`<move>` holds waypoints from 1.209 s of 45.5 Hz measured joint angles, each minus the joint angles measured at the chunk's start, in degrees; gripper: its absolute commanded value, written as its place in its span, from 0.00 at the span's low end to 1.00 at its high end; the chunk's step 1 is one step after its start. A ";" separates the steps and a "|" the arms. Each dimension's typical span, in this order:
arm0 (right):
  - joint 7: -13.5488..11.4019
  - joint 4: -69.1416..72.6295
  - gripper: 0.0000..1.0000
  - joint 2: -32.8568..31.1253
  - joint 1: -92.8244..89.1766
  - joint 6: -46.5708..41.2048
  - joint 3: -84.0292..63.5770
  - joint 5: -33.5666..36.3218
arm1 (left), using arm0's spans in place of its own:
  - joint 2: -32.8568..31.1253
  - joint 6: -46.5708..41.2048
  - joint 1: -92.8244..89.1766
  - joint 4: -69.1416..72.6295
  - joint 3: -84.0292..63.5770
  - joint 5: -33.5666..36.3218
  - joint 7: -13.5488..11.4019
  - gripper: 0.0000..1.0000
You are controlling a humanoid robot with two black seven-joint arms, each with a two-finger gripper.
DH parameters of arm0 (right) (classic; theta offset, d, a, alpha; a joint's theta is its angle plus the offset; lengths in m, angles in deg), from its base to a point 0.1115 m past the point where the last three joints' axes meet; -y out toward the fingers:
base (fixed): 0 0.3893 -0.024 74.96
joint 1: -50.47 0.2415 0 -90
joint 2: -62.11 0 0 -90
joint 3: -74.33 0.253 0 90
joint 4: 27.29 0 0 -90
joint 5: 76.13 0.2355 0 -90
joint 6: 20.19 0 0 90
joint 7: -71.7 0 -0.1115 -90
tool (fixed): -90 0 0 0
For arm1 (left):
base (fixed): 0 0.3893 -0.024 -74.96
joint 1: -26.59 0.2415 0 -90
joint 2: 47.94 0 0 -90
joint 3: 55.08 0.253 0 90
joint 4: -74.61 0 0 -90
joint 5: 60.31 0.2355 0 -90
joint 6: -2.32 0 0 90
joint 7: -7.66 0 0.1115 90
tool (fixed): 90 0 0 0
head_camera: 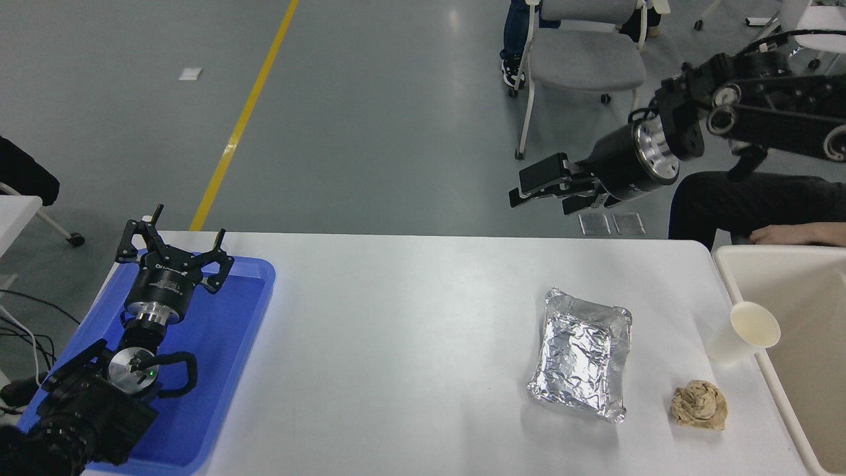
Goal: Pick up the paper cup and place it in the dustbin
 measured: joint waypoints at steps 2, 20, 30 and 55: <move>-0.05 2.21 1.00 0.02 2.06 -0.01 -2.42 -0.05 | 0.00 0.00 0.00 0.00 0.00 0.00 0.00 1.00; -0.33 14.46 1.00 3.26 17.00 -2.82 -17.62 10.89 | 0.00 0.00 -0.01 -0.04 0.00 0.00 0.00 1.00; -0.88 16.37 1.00 7.71 21.15 -5.64 -20.77 19.77 | 0.00 0.00 -0.01 -0.01 0.00 0.00 0.00 1.00; -1.25 17.63 1.00 12.35 23.50 -7.77 -22.71 26.30 | -0.08 0.00 -0.01 -0.05 -0.01 0.06 0.00 1.00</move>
